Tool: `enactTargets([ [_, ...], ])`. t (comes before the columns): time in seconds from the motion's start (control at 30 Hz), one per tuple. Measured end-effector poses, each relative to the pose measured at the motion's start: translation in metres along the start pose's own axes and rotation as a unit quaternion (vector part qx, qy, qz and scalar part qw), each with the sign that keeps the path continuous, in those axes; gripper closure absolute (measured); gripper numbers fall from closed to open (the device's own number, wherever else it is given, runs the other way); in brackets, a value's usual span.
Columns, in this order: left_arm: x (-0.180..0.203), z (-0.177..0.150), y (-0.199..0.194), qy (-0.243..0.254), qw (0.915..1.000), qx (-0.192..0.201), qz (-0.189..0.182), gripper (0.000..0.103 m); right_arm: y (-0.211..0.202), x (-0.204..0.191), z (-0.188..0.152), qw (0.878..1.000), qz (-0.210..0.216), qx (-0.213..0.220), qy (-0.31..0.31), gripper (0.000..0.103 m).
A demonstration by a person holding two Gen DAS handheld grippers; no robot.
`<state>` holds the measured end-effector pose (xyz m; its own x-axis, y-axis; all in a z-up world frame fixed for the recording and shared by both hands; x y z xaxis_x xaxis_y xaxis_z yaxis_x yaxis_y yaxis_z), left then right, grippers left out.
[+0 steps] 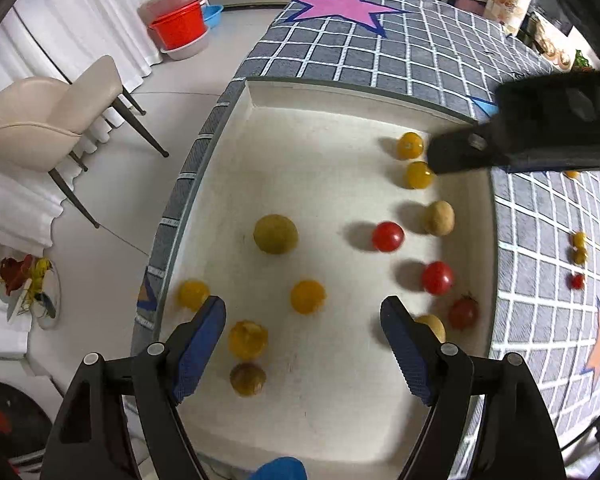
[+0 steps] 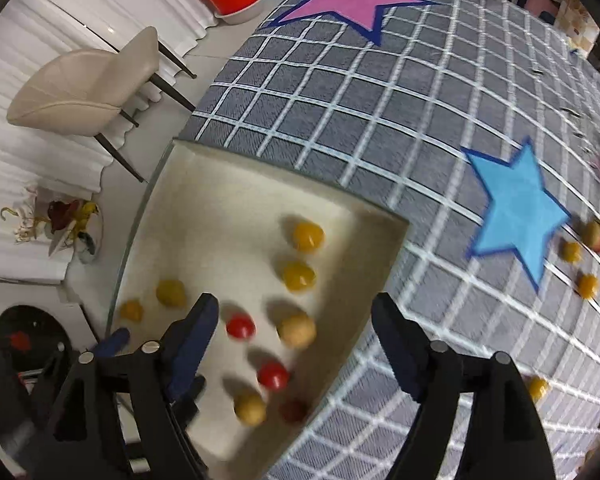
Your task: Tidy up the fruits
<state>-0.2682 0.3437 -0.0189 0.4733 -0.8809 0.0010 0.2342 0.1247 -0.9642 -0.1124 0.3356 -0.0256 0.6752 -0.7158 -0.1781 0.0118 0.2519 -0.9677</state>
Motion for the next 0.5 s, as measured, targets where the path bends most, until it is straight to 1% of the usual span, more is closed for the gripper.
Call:
enactTargets([
  [0.07, 0.002, -0.002, -0.009, 0.005, 1.0000, -0.003, -0.007, 0.022, -0.010, 0.004, -0.012, 1.000, -0.011, -0.001, 0.000, 0.013],
  [0.1, 0.004, -0.005, -0.013, 0.008, 0.9999, -0.004, -0.009, 0.018, -0.014, 0.006, -0.018, 1.000, -0.017, -0.002, 0.000, 0.008],
  [0.13, 0.004, -0.006, -0.015, 0.010, 0.9999, -0.006, -0.008, 0.000, -0.018, 0.007, -0.023, 1.000, -0.022, -0.003, 0.000, 0.000],
  [0.17, 0.004, -0.007, -0.020, 0.012, 0.9999, -0.002, -0.005, 0.000, -0.022, 0.005, -0.032, 1.000, -0.025, -0.004, -0.001, 0.000],
  [0.3, 0.003, -0.009, -0.030, 0.016, 0.9998, -0.008, -0.007, 0.000, -0.036, 0.010, -0.051, 0.999, -0.043, -0.006, -0.003, 0.000],
  [0.43, -0.002, -0.007, -0.041, 0.023, 0.9997, 0.002, 0.008, 0.000, -0.047, 0.015, -0.069, 0.997, -0.072, -0.015, -0.008, 0.000],
  [0.5, -0.002, -0.009, -0.046, 0.027, 0.9996, -0.003, 0.005, 0.000, -0.054, 0.012, -0.076, 0.997, -0.078, -0.015, -0.018, 0.000],
])
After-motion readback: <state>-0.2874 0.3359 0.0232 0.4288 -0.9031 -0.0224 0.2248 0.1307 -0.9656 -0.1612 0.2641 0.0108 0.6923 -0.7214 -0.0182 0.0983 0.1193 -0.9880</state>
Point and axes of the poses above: each gripper's, at about its wrist camera, not at the fingertips, and y roughly the way its jaws point, x to its right, z to its top, the point moved 8 cm from there along y, roughly the way its jaws point, and after that the axes turned 3 degrees about -z, right-handed, at the moved point
